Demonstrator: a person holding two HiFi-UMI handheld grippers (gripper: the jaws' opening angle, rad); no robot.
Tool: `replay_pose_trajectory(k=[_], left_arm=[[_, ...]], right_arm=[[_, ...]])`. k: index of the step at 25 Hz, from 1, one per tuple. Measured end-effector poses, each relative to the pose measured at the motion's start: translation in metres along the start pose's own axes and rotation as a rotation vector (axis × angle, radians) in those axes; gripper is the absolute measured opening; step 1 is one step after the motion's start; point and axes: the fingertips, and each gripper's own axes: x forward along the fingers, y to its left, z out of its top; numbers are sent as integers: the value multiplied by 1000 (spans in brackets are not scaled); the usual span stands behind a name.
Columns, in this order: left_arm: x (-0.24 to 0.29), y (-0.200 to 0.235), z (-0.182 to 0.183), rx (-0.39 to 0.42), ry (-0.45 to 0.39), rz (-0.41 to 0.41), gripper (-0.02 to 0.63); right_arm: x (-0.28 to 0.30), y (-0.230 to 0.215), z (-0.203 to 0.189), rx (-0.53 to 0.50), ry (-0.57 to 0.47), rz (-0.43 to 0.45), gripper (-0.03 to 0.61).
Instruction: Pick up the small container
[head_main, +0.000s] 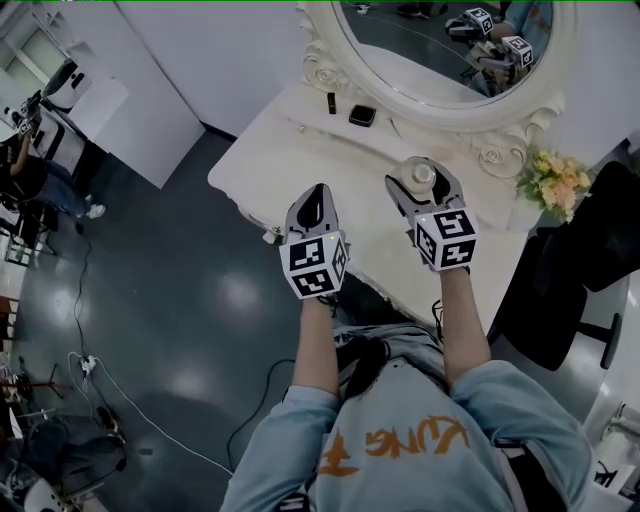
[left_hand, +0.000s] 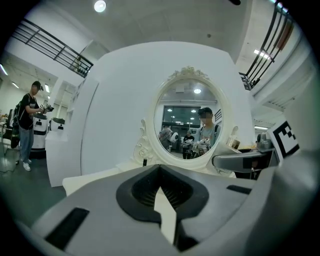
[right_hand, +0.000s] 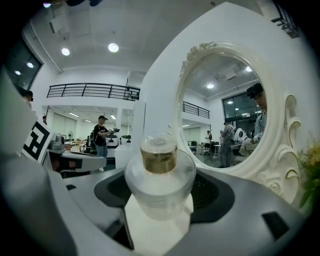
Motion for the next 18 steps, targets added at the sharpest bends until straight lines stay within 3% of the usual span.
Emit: replay_pose_trajectory(k=[18], left_arm=[[-2,-5,3,12,-2,-7,18]], right_arm=[[-7,0,3,-5,-11,6,337]])
